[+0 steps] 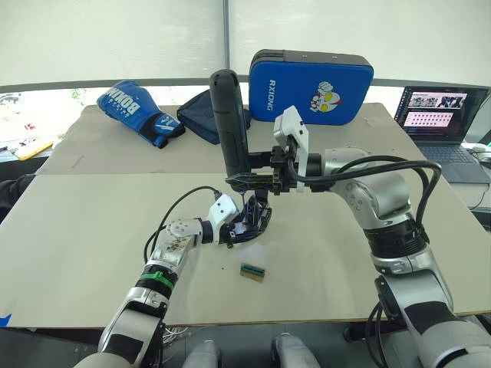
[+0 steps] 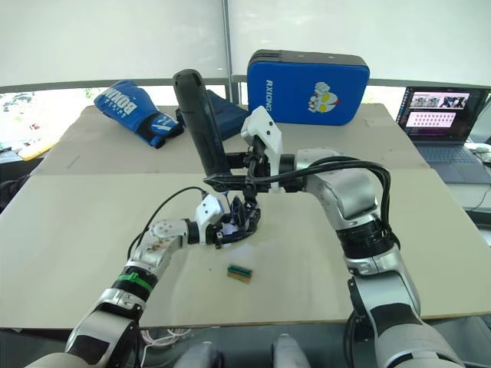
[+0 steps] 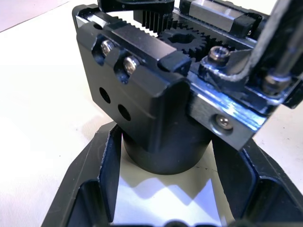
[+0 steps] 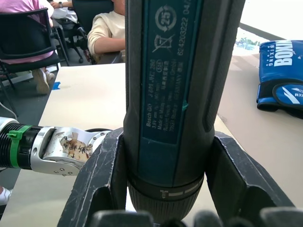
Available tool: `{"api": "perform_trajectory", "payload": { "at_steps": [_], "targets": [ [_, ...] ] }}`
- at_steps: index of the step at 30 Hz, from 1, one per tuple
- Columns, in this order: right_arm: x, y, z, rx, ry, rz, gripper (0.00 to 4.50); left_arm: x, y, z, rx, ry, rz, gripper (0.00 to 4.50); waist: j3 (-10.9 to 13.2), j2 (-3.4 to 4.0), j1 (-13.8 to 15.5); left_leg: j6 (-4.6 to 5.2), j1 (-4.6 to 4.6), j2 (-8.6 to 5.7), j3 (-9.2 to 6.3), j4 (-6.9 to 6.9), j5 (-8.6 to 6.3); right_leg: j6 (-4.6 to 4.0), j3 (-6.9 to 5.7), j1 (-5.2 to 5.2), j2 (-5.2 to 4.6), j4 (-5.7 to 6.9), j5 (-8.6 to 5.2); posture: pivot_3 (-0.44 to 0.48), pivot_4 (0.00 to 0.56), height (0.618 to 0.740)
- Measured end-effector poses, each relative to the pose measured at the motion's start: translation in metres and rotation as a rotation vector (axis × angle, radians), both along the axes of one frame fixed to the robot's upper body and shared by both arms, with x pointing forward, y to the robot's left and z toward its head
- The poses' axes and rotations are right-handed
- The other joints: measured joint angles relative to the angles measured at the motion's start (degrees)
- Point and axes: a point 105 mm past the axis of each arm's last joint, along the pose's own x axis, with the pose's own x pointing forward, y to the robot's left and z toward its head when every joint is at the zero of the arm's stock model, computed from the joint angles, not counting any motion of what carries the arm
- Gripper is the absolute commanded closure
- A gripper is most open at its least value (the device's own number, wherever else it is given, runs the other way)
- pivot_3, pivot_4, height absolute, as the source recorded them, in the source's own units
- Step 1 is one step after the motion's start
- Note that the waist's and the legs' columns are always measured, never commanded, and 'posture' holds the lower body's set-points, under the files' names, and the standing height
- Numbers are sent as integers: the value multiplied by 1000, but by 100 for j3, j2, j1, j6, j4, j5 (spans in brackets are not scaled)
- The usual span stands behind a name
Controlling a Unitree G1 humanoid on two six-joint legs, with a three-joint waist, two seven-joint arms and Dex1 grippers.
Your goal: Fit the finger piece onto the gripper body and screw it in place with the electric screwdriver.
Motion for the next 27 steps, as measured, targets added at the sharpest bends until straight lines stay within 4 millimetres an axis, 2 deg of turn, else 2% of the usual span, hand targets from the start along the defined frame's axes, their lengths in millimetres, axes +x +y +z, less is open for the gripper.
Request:
{"api": "perform_trajectory", "payload": {
  "at_steps": [9,13,16,20,23,27],
  "targets": [
    [-14,-3,0,47,-124,62,2573,0,1,0,1,0,0,2197,1,-1,-23,0,-2,0,1,0,0,1,0,-3,0,0,-1,0,150,740],
    [-15,-6,6,71,-80,63,2573,0,2,1,1,-4,-1,2197,7,-2,-34,0,-12,0,-8,0,0,1,1,-12,0,0,0,0,150,740],
    [-18,-7,25,133,-25,89,2573,0,2,3,-1,-11,-6,2197,16,0,-32,0,-38,0,-27,2,0,0,1,-34,-2,0,1,0,150,740],
    [-34,-12,75,257,-87,155,2573,-1,0,3,-6,-13,-7,2197,16,0,-21,0,-46,0,-38,0,0,0,0,-40,-4,-7,1,0,150,740],
    [-48,-13,84,291,-72,211,2573,-1,0,2,-12,-15,3,2197,16,1,-20,0,-47,0,-38,0,0,1,-1,-38,-6,-12,1,0,150,740],
    [-59,-17,64,232,74,236,2573,-6,8,2,-19,5,17,301,16,0,-32,1,-53,2,-40,-2,-1,0,-1,-41,-5,-15,1,0,150,740]
  ]
}}
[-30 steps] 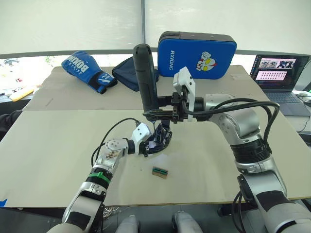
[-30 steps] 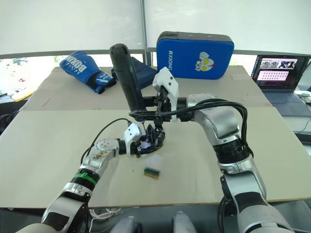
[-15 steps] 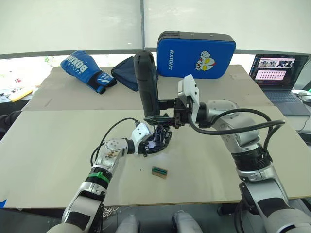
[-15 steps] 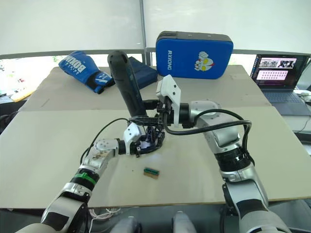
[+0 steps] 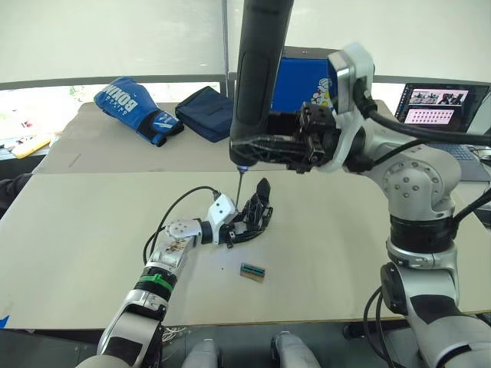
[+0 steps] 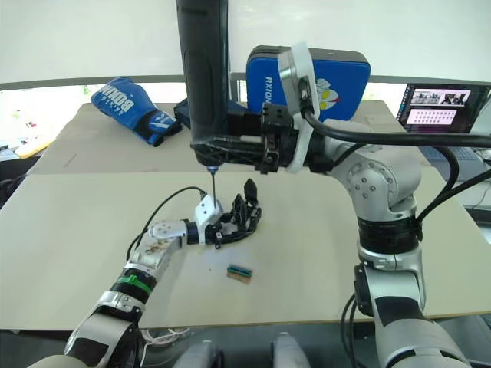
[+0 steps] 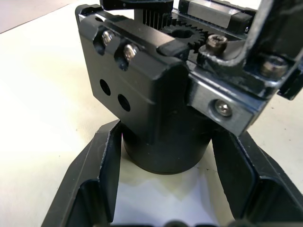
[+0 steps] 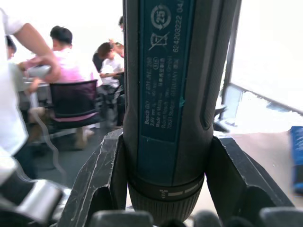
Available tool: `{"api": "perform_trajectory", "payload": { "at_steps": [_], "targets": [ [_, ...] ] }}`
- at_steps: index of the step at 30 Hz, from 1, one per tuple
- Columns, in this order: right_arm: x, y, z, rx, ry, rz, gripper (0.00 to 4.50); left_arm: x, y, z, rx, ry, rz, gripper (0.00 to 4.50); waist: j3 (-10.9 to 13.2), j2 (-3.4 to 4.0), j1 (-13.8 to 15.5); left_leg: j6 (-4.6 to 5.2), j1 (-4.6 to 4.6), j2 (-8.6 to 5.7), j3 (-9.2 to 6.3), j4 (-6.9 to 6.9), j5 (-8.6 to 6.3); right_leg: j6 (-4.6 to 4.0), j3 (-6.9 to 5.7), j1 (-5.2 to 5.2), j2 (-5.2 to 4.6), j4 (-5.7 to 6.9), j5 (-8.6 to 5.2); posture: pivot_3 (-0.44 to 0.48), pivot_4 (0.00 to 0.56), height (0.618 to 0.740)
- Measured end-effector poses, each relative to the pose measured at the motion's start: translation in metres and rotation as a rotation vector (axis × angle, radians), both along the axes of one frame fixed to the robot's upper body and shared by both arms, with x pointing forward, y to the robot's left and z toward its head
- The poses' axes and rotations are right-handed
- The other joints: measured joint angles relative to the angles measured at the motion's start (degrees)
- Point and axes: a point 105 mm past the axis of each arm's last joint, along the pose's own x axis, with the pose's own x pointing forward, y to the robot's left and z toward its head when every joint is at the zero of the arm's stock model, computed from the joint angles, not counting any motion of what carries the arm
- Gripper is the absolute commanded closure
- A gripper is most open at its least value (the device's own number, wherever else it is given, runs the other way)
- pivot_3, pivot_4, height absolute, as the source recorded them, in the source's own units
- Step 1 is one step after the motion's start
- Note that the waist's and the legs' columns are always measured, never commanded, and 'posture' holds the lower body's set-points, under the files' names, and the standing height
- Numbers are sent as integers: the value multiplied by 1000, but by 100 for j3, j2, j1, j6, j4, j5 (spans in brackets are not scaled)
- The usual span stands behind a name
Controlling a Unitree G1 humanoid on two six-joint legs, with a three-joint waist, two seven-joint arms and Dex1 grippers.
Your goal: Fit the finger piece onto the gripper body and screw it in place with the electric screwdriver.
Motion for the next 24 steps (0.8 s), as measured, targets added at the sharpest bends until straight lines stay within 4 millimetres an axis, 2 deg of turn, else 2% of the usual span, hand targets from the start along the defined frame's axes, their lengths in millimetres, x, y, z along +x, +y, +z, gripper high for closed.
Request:
{"api": "perform_trajectory", "payload": {
  "at_steps": [1,4,6,8,10,12,15,16,19,22,24],
  "targets": [
    [-1,-6,-9,-45,57,-17,2573,-6,11,1,10,6,-4,11,0,-1,-26,1,-10,4,-3,-2,0,-1,0,-10,1,-2,0,0,150,740],
    [9,-35,-32,-155,231,-160,2573,-26,52,9,53,44,4,0,3,0,-52,0,-53,3,2,-1,0,-3,14,-72,-4,31,1,0,150,740],
    [17,-57,-47,-217,353,-289,2573,-45,71,27,60,57,-26,0,11,2,-28,0,-59,6,2,-1,0,-4,12,-78,-4,26,0,0,150,740],
    [18,-73,-59,-258,463,-350,2573,-60,73,47,49,55,-81,0,17,5,4,0,-58,6,3,1,0,-3,12,-71,-7,20,0,0,150,740],
    [18,-97,-78,-343,618,-450,2573,-81,68,78,23,52,-167,0,27,0,57,0,-58,4,7,6,0,-1,9,-60,-7,8,-1,0,150,740],
    [19,-117,-96,-401,728,-545,2573,-92,66,98,11,42,-208,0,27,0,94,0,-54,1,19,4,0,5,6,-47,-4,-15,2,0,150,740],
    [24,-159,-131,-499,913,-754,2573,-106,62,129,23,0,-273,0,29,-1,117,0,-59,0,56,5,0,9,5,-45,-2,-28,5,0,150,740],
    [24,-170,-143,-532,962,-812,2573,-110,62,136,34,-15,-289,0,30,1,106,1,-58,0,63,1,0,9,8,-46,-2,-31,4,0,150,740],
    [24,-184,-166,-591,1053,-896,2573,-115,61,140,64,-23,-319,0,34,3,9,5,-58,7,70,-4,-3,9,14,-52,11,-29,4,0,150,740],
    [26,-199,-177,-608,1110,-987,2573,-111,59,148,69,-71,-309,0,38,5,-28,6,-60,6,70,-3,-3,9,15,-52,11,-29,4,0,150,740],
    [26,-202,-183,-629,1124,-1013,2573,-107,56,154,58,-102,-295,0,38,5,-37,6,-60,6,71,-3,-3,10,16,-52,10,-32,4,0,150,740]
  ]
}}
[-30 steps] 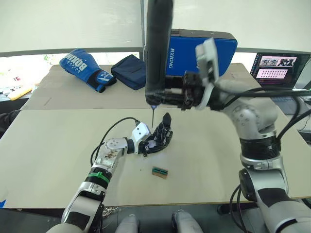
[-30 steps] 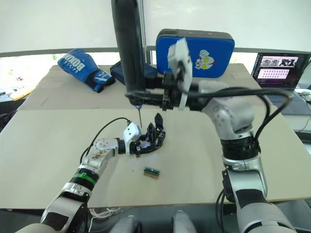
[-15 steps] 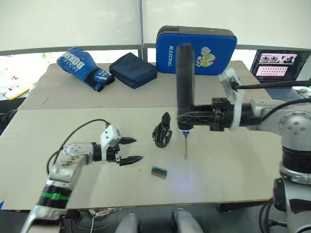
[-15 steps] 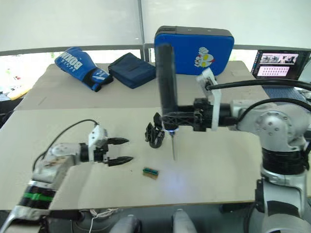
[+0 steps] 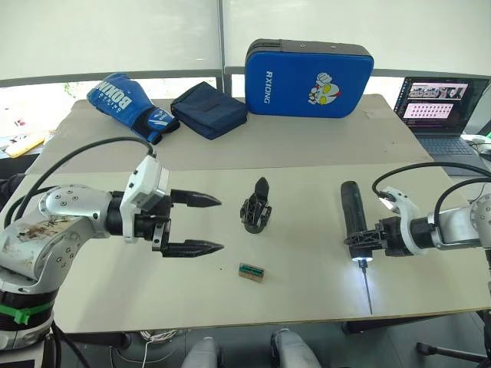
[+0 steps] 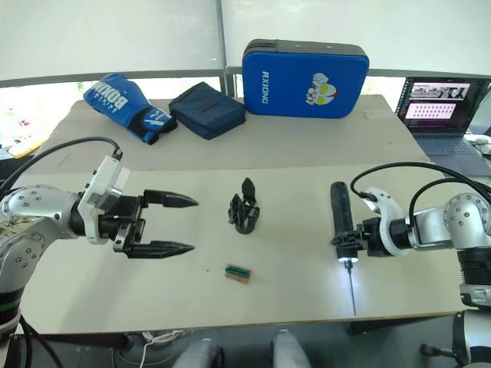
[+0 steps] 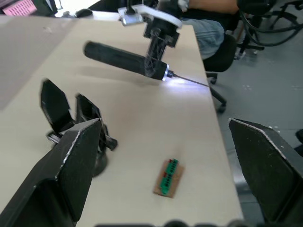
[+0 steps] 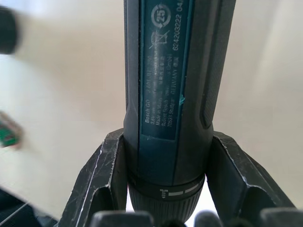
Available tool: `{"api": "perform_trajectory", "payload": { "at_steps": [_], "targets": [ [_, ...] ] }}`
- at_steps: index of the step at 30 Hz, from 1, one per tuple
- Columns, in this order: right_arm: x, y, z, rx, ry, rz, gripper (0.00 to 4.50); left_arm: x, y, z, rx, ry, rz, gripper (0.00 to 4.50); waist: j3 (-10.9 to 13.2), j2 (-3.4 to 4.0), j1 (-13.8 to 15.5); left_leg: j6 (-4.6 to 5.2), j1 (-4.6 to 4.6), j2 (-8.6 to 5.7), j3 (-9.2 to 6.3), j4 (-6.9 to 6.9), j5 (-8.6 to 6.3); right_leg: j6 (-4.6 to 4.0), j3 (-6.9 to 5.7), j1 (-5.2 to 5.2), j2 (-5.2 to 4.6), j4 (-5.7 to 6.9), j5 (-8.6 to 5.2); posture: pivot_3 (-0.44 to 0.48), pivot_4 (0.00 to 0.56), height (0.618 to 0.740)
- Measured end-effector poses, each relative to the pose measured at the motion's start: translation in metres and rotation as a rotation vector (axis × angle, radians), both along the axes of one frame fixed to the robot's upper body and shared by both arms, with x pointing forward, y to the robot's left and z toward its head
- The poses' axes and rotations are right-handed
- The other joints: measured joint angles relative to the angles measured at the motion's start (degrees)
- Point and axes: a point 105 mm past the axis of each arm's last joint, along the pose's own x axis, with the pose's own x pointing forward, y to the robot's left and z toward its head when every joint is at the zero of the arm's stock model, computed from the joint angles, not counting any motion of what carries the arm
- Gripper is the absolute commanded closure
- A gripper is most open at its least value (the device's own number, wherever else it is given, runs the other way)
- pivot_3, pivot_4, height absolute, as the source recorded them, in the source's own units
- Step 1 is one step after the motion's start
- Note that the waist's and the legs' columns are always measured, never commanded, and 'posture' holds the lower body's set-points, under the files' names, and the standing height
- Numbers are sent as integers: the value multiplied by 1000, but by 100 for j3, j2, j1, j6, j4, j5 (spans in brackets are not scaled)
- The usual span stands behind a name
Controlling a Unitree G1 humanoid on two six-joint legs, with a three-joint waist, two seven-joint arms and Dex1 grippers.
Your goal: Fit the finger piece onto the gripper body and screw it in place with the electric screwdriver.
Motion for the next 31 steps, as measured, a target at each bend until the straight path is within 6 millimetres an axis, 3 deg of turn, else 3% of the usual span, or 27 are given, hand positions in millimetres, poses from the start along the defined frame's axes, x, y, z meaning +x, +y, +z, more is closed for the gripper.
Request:
{"api": "perform_trajectory", "payload": {
  "at_steps": [1,3,7,8,11,17,20,24,27,31],
  "targets": [
    [0,1,-2,-7,6,0,2573,1,-1,0,-2,-3,6,0,0,0,-7,1,0,0,1,0,-1,1,2,0,0,-1,0,0,150,740],
    [-1,1,-6,-16,15,-2,1512,2,-2,-4,4,10,2,0,0,0,-4,3,-1,-1,2,0,-2,2,3,0,-1,-1,-1,0,150,740],
    [-7,1,-5,-2,-4,12,138,3,1,-11,7,47,16,0,1,-4,12,6,-1,-1,2,5,-3,4,3,3,-2,-2,-1,0,150,740],
    [-10,1,-4,4,-12,24,19,3,3,-12,6,57,23,0,1,-5,24,6,-1,-1,2,6,-3,6,3,4,-3,-2,-2,0,150,740],
    [-24,-7,3,-12,-59,75,19,2,21,-13,16,91,95,0,4,-2,58,9,-3,0,2,5,-5,10,2,1,-3,-3,-5,0,150,740],
    [-29,-24,60,42,-366,219,19,-6,62,-14,40,171,254,0,7,-6,13,11,10,9,13,2,-7,12,3,6,0,-3,-7,0,150,740],
    [-40,-50,82,79,-464,271,19,-18,95,-17,70,256,352,0,11,-1,11,14,11,8,22,1,-8,10,4,2,-3,-2,-9,0,150,740],
    [-39,-93,89,-204,-643,427,19,-24,132,-31,133,301,453,0,13,3,21,13,40,12,54,2,-9,36,10,23,-8,-9,-31,0,150,740],
    [-38,-94,94,-229,-706,530,19,-17,146,-32,146,253,501,0,17,6,20,12,47,21,66,4,-8,36,15,22,-5,-1,-30,0,150,740],
    [-33,-91,99,-279,-769,634,19,-8,144,-33,141,194,502,0,17,8,12,12,54,25,69,2,-8,0,19,25,-4,1,-8,0,150,740]
  ]
}}
